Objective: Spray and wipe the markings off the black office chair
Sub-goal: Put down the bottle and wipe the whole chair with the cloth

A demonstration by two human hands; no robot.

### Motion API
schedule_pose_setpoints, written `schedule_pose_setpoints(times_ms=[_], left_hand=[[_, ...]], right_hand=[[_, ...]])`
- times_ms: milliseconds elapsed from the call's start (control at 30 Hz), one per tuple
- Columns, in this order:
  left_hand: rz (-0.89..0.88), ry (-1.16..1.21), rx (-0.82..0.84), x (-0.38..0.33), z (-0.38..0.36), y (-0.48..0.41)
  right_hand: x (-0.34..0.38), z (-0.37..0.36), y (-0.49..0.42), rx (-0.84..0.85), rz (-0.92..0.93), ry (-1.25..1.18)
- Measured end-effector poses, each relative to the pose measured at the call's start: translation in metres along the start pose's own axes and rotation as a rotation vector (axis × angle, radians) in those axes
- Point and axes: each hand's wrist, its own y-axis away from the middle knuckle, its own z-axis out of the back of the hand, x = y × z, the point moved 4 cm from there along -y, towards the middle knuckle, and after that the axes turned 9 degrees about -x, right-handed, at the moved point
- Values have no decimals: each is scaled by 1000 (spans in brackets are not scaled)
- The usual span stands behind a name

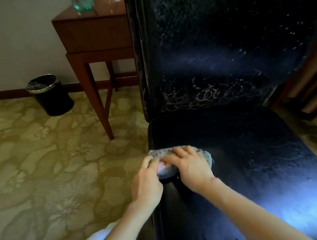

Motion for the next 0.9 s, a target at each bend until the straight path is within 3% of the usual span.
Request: schedule_pose_setpoints(times_ms=[233, 433, 600, 700, 833, 900], left_hand=[[-65, -53, 5, 8, -19, -137], [-176, -53, 110, 1, -30, -162], [-212, -67, 73, -4, -12, -98], [-233, -46, 32, 1, 4, -28], [-435, -57, -49, -10, 29, 55], [-460, -83, -12, -18, 36, 85]], right_hand=[[-42, -19, -120, -77, -61, 64], [-65, -23, -129, -80, -87, 86], [-39, -12, -70, -31, -62, 9], [-8, -5, 3, -106, -24, -31], [24, -2, 87, -97, -31, -58], [31, -8, 119, -73, -67, -67]])
